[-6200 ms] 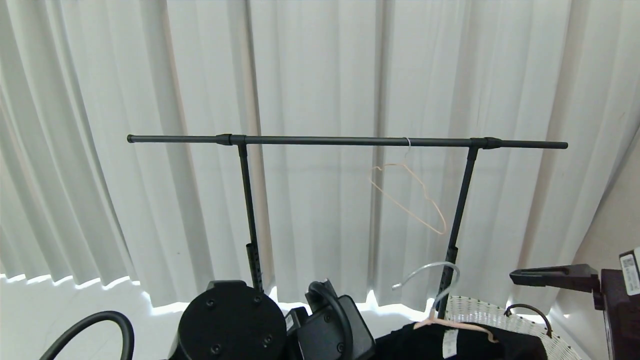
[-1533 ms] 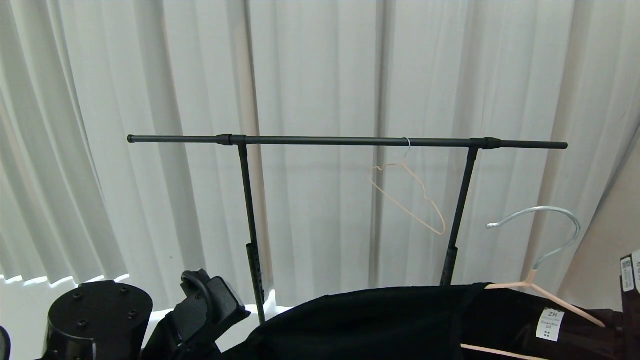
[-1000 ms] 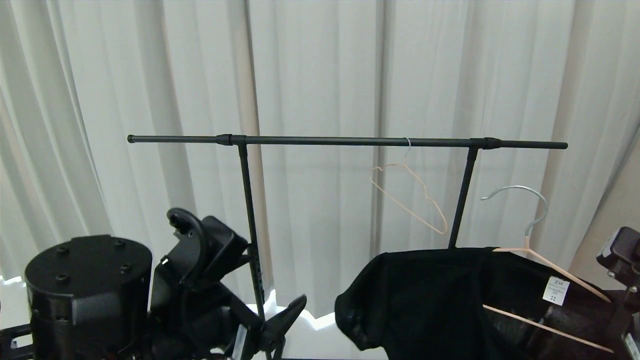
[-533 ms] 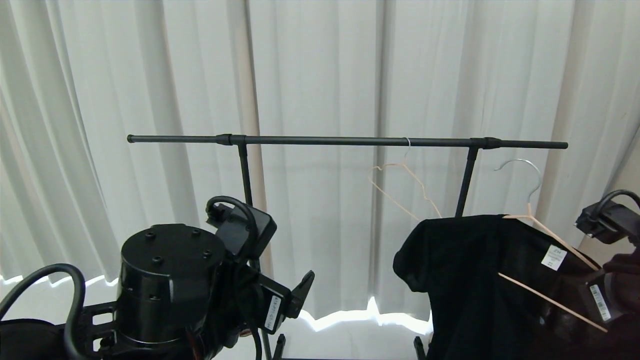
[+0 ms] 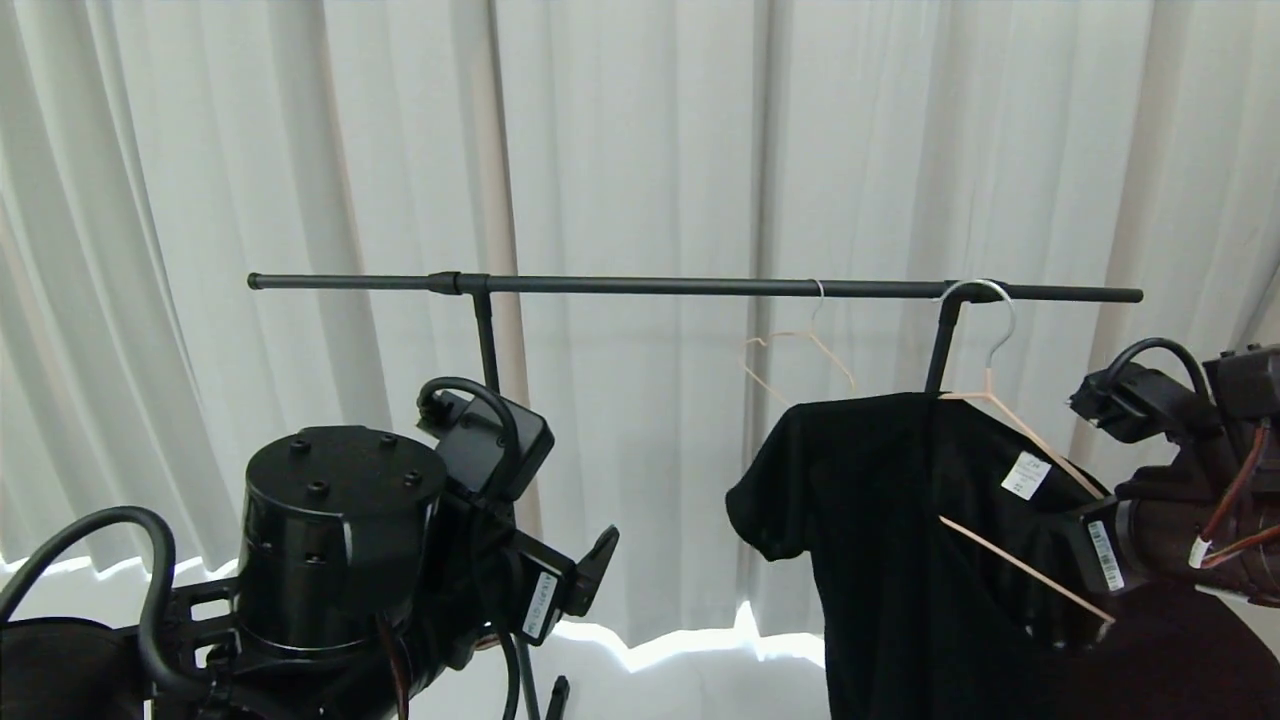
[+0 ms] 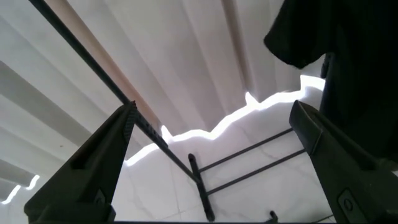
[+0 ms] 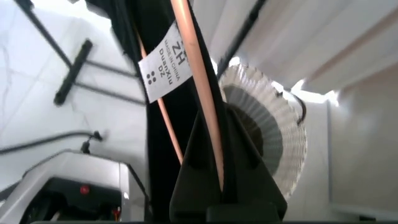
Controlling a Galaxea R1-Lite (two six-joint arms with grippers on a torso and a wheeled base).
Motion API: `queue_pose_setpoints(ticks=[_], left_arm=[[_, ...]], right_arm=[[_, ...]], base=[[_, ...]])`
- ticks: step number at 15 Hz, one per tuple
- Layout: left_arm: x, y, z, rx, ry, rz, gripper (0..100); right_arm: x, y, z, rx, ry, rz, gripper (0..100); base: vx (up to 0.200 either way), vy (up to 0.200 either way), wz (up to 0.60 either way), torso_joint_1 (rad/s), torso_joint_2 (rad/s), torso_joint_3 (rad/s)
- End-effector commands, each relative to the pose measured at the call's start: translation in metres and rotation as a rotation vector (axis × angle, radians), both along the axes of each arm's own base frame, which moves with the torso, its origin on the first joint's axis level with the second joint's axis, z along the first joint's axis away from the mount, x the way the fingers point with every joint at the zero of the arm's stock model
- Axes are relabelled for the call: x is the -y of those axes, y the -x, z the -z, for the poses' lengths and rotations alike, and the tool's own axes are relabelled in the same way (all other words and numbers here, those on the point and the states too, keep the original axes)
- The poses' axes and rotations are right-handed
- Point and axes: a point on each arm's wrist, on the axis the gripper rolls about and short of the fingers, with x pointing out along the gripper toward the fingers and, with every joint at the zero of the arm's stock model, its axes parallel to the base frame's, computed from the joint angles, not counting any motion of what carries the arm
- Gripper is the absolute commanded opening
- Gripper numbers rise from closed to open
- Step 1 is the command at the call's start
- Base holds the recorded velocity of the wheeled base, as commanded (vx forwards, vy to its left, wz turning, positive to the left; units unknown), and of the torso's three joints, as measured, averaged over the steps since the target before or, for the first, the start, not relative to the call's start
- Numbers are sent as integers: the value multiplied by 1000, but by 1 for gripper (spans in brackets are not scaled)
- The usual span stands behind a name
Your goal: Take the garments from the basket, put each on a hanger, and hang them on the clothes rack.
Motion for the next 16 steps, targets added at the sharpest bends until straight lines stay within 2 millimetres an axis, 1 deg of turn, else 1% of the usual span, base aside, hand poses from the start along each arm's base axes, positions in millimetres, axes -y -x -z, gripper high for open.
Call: queue_pose_setpoints(ticks=[1,5,8,11,16], left_arm=[[0,0,0,-1,-1,-2,100],[0,0,0,-1,-1,-2,100],[0,0,0,0,0,-2,100],[-1,-1,0,1,1,-5,100],[-1,-1,0,1,1,-5,100]], right_arm=[[-5,-8,1,-12,5,-6,0],[-13,-14,-1,-9,0,-24,0],[-35,-17,-6,-5,-40,-62,0],[-55,-28,-7,3,-43,-44,0],[-77,-39,-9,4,-46,-83,0]], base=[[200,0,0,12,12,2],[200,0,0,7,2,-2],[200,0,0,2,5,-1],[200,0,0,4,7,-1],[200,0,0,2,1,0]])
